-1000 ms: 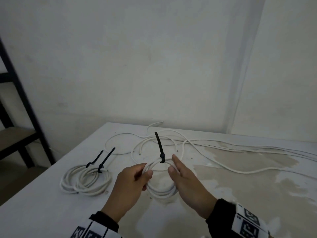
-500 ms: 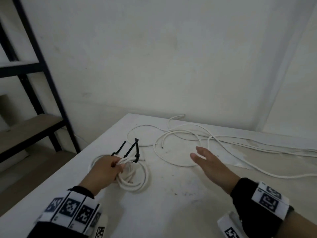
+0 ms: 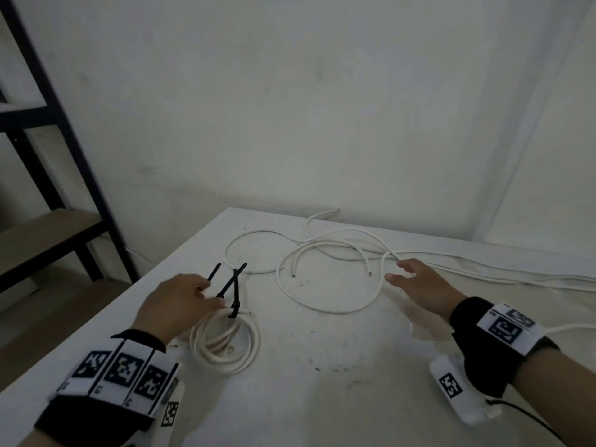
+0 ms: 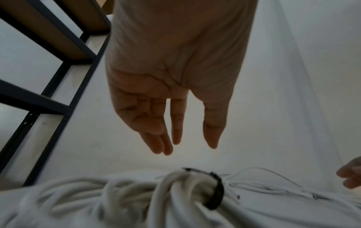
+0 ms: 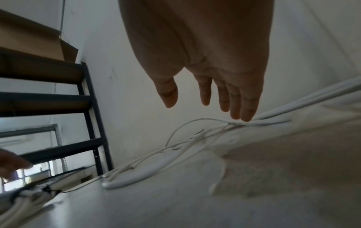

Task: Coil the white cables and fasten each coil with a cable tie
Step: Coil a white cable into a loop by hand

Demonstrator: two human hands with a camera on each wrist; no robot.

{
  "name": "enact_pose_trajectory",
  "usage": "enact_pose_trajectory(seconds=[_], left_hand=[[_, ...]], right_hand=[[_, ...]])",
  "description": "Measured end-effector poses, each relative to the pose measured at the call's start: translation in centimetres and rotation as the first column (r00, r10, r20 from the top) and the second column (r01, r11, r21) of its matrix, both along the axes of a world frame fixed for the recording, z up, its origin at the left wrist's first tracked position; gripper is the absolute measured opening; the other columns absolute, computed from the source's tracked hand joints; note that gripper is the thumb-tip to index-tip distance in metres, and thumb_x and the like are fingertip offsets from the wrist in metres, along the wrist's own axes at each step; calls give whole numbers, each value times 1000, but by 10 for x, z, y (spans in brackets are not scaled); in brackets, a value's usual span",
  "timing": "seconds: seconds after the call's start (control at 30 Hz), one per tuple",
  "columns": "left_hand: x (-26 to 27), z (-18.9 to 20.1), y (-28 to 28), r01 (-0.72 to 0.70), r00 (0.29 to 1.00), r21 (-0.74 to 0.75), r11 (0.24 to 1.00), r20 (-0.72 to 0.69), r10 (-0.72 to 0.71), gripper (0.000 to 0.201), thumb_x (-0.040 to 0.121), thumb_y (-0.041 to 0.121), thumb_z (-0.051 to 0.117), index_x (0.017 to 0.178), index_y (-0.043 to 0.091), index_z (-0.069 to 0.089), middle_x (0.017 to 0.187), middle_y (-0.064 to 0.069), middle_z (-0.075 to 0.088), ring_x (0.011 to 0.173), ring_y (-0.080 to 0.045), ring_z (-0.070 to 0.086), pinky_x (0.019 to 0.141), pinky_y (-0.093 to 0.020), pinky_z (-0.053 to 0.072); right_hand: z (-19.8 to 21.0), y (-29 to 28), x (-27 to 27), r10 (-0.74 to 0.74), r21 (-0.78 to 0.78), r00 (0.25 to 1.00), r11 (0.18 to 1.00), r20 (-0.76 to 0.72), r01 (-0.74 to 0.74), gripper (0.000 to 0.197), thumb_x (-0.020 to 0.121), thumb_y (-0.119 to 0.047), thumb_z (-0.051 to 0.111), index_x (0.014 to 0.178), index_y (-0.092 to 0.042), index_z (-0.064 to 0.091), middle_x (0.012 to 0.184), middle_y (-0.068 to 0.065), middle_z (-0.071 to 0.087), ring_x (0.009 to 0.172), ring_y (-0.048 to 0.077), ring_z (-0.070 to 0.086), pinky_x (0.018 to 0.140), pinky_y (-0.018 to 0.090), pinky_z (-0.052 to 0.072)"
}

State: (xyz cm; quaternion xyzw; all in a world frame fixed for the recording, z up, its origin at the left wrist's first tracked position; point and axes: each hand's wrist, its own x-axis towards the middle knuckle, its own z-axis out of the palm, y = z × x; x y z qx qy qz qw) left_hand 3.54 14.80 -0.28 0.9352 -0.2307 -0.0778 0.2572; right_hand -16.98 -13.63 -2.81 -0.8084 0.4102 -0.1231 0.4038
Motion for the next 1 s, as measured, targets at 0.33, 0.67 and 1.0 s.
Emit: enact_pose_trajectory(seconds=[0.33, 0.67, 1.0], left_hand=[[-20, 7, -63, 153, 986, -54, 987, 71, -149, 35, 84, 39, 63, 113, 19, 61, 100, 4, 59, 92, -13, 53, 80, -23, 40], [-32, -3, -125, 276, 959, 71, 958, 41, -280, 37, 90, 33, 55, 123, 17, 54, 121, -4, 60, 108, -19, 57, 88, -25, 42], [-20, -27, -160, 247, 969, 274, 930, -47, -243, 40, 96, 27, 42, 131, 8, 43, 137, -10, 47, 125, -23, 46, 96, -24, 36]], right_hand=[[-5, -51, -11, -28, -79, 973, 997, -228, 10, 54, 88, -32, 59, 134, -10, 40, 141, 13, 38, 125, 27, 42, 94, 28, 33], [-3, -58, -6, 59, -108, 928, 988, -367, -106, 53, 89, -32, 57, 134, -12, 36, 137, 11, 44, 121, 24, 46, 92, 25, 35], [-10, -59, -6, 106, -226, 841, 939, -530, -260, 32, 94, -14, 38, 125, -9, 41, 134, 12, 39, 118, 27, 45, 86, 26, 34]])
